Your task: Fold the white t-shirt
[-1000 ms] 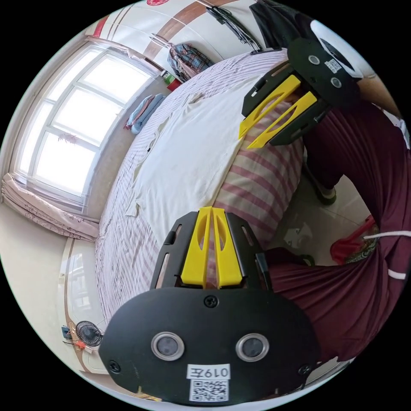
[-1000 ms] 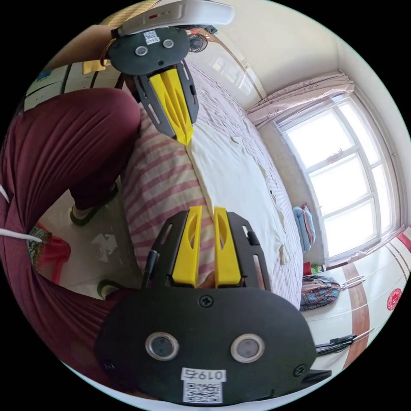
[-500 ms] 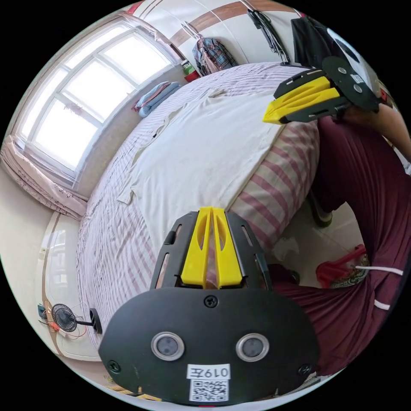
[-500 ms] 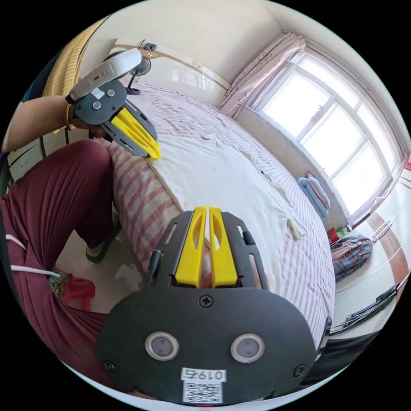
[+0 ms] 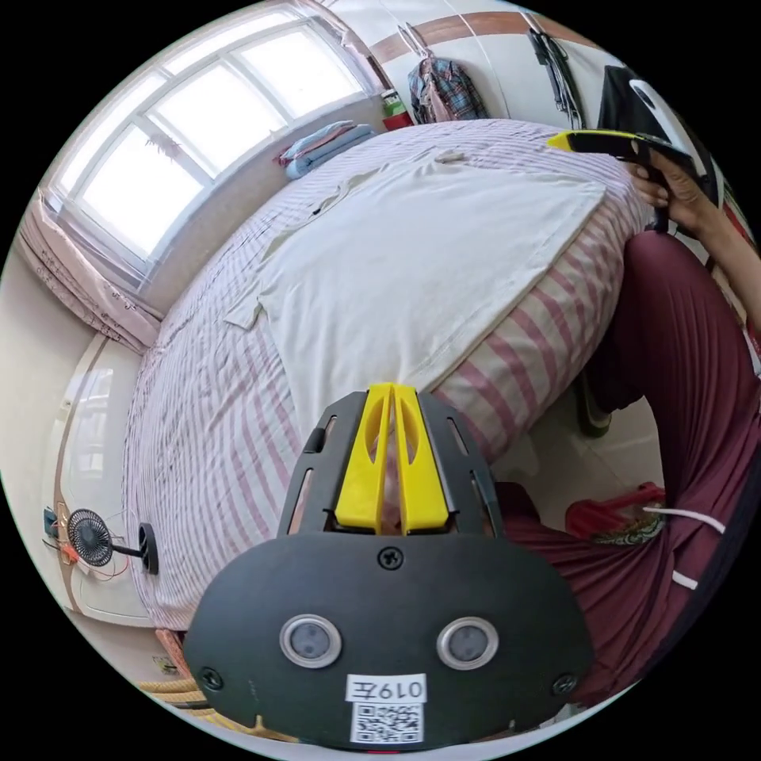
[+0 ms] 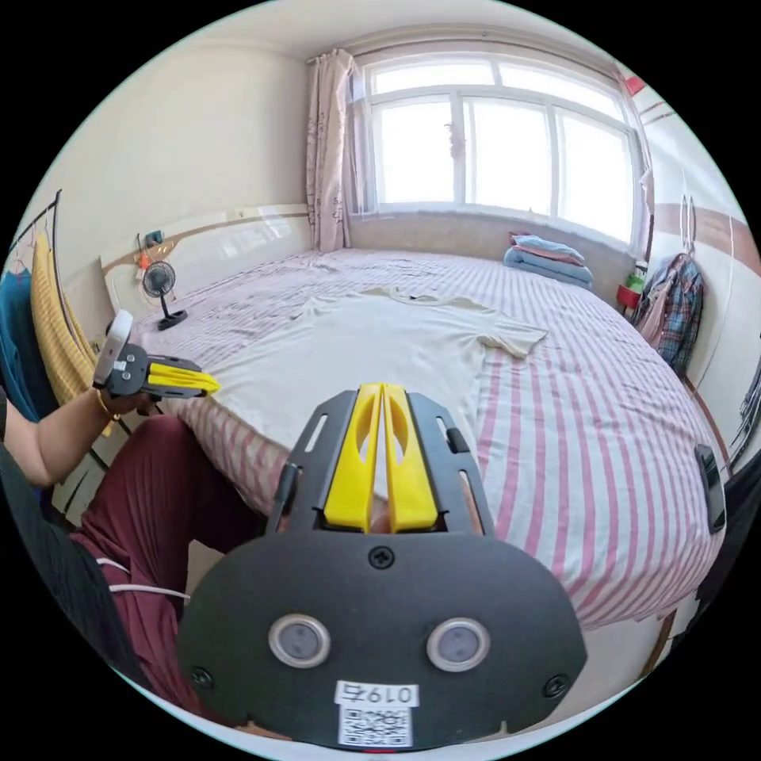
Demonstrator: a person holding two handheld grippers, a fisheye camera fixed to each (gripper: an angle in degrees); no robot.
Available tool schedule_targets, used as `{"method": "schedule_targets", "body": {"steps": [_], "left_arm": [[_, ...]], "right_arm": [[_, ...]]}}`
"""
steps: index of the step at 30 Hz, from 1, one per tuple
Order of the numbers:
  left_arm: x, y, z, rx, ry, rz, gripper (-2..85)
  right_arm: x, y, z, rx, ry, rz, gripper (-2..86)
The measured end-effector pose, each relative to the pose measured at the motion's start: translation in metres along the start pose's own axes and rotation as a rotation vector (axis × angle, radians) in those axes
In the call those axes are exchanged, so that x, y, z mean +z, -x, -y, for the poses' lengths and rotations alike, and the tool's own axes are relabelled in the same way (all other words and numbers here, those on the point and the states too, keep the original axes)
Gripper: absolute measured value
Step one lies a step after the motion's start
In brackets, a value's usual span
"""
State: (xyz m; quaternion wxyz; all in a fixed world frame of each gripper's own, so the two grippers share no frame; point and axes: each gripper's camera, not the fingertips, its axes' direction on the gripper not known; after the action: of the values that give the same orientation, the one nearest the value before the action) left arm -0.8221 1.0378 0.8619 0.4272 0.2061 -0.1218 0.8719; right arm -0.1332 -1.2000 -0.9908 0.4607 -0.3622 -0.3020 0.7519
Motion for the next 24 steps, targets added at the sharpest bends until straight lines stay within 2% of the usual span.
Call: {"method": "schedule_targets", "body": {"steps": [3, 6, 8, 11, 16, 20, 24], "left_arm": [[-0.006, 0.031, -0.005, -0.135, -0.054, -0.010, 0.7], [-0.003, 0.084, -0.016, -0.423, -0.156, -0.188, 0.9], [0.009, 0.127, -0.030, -0.665, -0.274, -0.359, 1.0], [0.028, 0.170, -0.041, -0.899, -0.339, -0.397, 1.0], [0.053, 0.202, -0.012, -0.949, -0.264, -0.197, 0.9], [0.076, 0.221, 0.019, -0.937, -0.339, -0.249, 0.8], [0.095, 0.222, 0.051, -0.882, -0.354, -0.222, 0.8]], "right_arm": [[0.002, -0.048, -0.023, 0.129, -0.084, 0.165, -0.9], [0.014, -0.083, -0.045, 0.209, -0.161, 0.244, -0.7], [0.028, -0.098, -0.052, 0.234, -0.160, 0.235, -0.6], [0.055, -0.120, -0.061, 0.261, -0.142, 0.132, -0.3], [0.115, -0.169, -0.060, 0.334, -0.085, -0.002, 2.3], [0.160, -0.212, -0.036, 0.374, -0.067, -0.076, 4.4], [0.236, -0.301, -0.019, 0.605, 0.009, -0.054, 3.4]]}}
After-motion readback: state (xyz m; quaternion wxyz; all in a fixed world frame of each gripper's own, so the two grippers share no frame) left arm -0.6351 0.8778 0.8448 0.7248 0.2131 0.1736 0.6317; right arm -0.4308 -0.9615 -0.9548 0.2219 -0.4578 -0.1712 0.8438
